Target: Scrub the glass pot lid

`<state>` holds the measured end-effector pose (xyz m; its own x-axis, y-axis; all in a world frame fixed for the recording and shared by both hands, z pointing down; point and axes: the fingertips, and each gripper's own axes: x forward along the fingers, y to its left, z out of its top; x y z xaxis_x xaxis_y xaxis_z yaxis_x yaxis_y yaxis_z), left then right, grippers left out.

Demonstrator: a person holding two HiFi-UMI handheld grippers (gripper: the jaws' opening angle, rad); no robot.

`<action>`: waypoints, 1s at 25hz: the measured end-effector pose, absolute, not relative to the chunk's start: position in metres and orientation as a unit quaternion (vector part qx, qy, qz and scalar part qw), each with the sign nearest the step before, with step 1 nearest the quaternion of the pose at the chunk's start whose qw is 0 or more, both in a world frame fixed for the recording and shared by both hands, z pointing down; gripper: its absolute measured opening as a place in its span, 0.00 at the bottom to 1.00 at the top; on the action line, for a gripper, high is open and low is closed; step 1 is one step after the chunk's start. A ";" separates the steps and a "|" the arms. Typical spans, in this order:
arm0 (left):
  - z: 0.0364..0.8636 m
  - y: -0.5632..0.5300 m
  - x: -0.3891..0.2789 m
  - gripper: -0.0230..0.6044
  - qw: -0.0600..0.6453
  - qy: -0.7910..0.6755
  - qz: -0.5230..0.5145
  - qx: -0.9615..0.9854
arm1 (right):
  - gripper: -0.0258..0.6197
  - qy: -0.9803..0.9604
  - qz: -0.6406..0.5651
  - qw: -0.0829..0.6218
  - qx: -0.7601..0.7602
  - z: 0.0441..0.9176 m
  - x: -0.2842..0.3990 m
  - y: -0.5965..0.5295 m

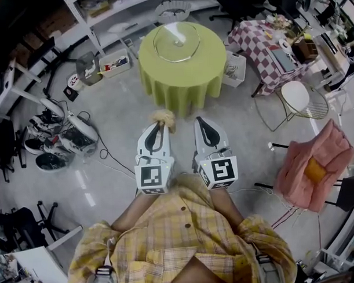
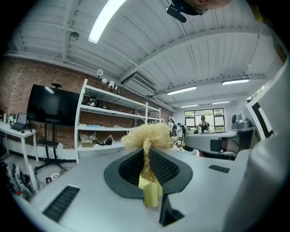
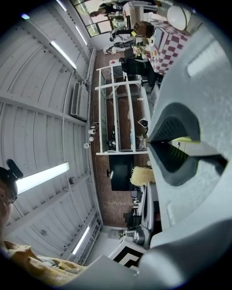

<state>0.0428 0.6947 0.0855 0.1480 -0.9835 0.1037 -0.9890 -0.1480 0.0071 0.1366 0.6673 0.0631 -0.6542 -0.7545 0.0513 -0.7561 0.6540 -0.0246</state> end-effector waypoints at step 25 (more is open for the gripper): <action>0.064 0.302 -0.110 0.11 0.043 -0.578 0.041 0.814 | 0.04 -0.868 0.041 0.035 0.494 0.040 -0.009 0.290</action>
